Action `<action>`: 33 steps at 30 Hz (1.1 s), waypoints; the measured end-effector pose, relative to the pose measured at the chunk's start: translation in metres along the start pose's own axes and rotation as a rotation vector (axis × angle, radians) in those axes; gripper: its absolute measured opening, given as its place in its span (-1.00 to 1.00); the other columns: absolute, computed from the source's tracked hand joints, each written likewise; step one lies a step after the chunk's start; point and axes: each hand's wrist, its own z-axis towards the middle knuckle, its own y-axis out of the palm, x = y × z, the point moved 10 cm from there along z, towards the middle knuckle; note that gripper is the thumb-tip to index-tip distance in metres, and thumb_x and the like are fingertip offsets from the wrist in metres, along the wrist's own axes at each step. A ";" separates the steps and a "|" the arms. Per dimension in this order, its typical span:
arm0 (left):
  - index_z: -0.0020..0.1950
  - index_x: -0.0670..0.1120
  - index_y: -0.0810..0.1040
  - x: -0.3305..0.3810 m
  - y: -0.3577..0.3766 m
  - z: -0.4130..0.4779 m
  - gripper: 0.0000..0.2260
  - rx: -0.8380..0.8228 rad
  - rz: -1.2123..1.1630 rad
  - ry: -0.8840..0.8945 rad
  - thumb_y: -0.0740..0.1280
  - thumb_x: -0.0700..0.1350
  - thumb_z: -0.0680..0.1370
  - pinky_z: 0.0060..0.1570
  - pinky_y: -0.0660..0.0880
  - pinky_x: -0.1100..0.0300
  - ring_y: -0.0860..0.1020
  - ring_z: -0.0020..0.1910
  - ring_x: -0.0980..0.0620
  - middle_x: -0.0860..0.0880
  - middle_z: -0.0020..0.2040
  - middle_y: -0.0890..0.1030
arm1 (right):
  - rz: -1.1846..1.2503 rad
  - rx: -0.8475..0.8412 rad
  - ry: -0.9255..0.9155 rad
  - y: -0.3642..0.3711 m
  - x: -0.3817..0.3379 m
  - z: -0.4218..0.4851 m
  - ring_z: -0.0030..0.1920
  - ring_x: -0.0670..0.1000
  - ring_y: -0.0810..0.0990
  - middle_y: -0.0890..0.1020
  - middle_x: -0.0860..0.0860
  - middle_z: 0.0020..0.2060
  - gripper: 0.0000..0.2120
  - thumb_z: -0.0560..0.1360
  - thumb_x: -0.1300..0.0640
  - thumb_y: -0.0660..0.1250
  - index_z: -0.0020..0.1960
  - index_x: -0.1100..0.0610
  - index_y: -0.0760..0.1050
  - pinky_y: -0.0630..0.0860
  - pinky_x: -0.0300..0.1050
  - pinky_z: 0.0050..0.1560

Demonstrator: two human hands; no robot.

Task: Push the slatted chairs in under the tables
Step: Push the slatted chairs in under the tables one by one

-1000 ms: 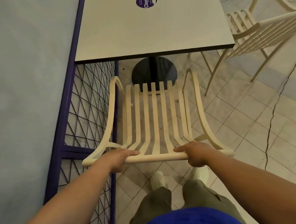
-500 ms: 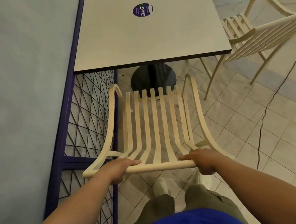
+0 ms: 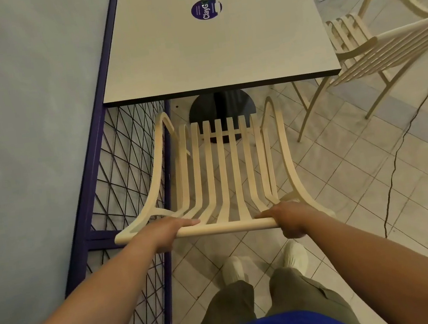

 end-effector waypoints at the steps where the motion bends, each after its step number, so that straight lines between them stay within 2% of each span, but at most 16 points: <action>1: 0.46 0.53 0.10 -0.002 -0.006 0.001 -0.14 0.009 0.003 -0.001 0.31 -0.34 0.53 -0.05 0.53 0.11 0.50 -0.02 0.06 0.05 0.16 0.47 | -0.005 0.006 -0.001 -0.005 0.000 0.003 0.06 0.01 0.54 0.57 -0.04 0.17 -0.25 0.47 0.32 0.37 0.51 -0.24 0.27 0.52 -0.04 0.16; 4: 0.46 0.53 0.11 -0.008 -0.014 0.006 -0.15 0.015 0.005 -0.008 0.31 -0.33 0.54 -0.03 0.52 0.09 0.50 0.02 0.03 0.04 0.20 0.48 | -0.019 0.013 0.003 -0.012 0.001 0.011 -0.02 -0.01 0.52 0.55 -0.06 0.08 -0.25 0.48 0.32 0.37 0.50 -0.26 0.26 0.53 -0.05 0.11; 10: 0.44 0.56 0.10 -0.010 -0.014 0.010 -0.15 0.028 0.010 0.000 0.34 -0.31 0.53 0.00 0.51 0.07 0.51 0.06 0.02 0.04 0.24 0.49 | -0.034 0.017 0.004 -0.011 0.002 0.014 -0.01 -0.03 0.51 0.57 -0.04 0.14 -0.27 0.48 0.31 0.38 0.50 -0.24 0.29 0.53 -0.04 0.15; 15: 0.43 0.56 0.12 -0.010 -0.015 0.009 -0.17 0.034 0.008 -0.013 0.37 -0.27 0.53 0.07 0.54 0.05 0.52 0.08 0.03 0.08 0.24 0.50 | -0.035 0.006 0.009 -0.011 0.003 0.014 -0.03 -0.01 0.54 0.57 -0.03 0.10 -0.26 0.47 0.31 0.37 0.51 -0.23 0.27 0.55 -0.04 0.11; 19: 0.44 0.54 0.12 -0.012 -0.014 0.006 -0.23 0.020 -0.001 -0.013 0.40 -0.13 0.50 0.10 0.53 0.05 0.51 0.10 0.05 0.10 0.23 0.51 | 0.021 0.009 0.038 -0.011 0.006 0.016 0.00 0.00 0.55 0.58 -0.02 0.16 -0.31 0.46 0.14 0.37 0.53 -0.19 0.26 0.55 0.00 0.15; 22: 0.47 0.50 0.13 -0.011 -0.012 0.004 -0.24 0.024 0.007 -0.012 0.38 -0.16 0.51 0.04 0.51 0.08 0.48 0.09 0.04 0.09 0.22 0.50 | 0.003 -0.004 0.017 -0.007 -0.004 0.018 0.04 0.01 0.56 0.58 -0.02 0.20 -0.34 0.49 0.03 0.34 0.53 -0.19 0.23 0.54 0.01 0.17; 26: 0.50 0.46 0.14 -0.007 -0.016 0.003 -0.23 0.027 0.039 -0.034 0.31 -0.28 0.56 -0.10 0.43 0.16 0.45 -0.03 0.04 0.06 0.12 0.45 | -0.086 0.039 0.008 -0.009 -0.010 0.020 0.00 0.02 0.55 0.55 0.00 0.17 -0.28 0.52 0.20 0.32 0.54 -0.27 0.14 0.55 -0.02 0.09; 28: 0.51 0.44 0.14 -0.004 -0.018 0.004 -0.22 0.033 0.037 -0.040 0.28 -0.32 0.57 -0.12 0.43 0.16 0.45 -0.06 0.04 0.06 0.08 0.41 | -0.099 0.044 -0.009 -0.012 -0.009 0.020 -0.04 0.00 0.54 0.54 -0.01 0.14 -0.27 0.54 0.22 0.32 0.54 -0.30 0.14 0.56 -0.04 0.07; 33: 0.50 0.47 0.14 -0.002 -0.022 0.010 -0.20 0.047 0.020 -0.034 0.29 -0.32 0.55 -0.15 0.44 0.15 0.48 -0.06 0.04 0.05 0.11 0.47 | -0.068 0.046 -0.013 -0.014 -0.002 0.024 -0.03 -0.01 0.55 0.55 -0.03 0.14 -0.26 0.53 0.23 0.34 0.53 -0.31 0.16 0.57 -0.03 0.09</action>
